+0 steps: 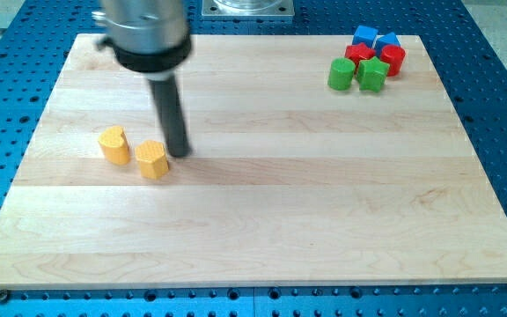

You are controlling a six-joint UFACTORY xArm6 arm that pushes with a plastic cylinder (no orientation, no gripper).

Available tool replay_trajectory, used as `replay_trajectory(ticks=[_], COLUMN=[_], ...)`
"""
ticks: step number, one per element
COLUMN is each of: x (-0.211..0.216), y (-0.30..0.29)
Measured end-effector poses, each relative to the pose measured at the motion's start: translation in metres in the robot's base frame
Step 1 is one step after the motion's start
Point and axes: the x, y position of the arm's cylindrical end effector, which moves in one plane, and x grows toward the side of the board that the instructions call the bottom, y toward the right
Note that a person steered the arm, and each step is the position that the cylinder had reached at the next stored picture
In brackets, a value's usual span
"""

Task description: Move the yellow blocks towards the bottom center of the board

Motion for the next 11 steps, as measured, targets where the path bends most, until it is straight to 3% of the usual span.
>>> replay_trajectory(ticks=[1, 2, 4, 5, 7, 8, 9, 10, 11], x=[0.017, -0.022, -0.057, -0.041, -0.013, -0.023, -0.04, -0.038, -0.01], y=[0.039, -0.003, -0.146, -0.15, -0.005, -0.022, -0.096, -0.124, -0.075])
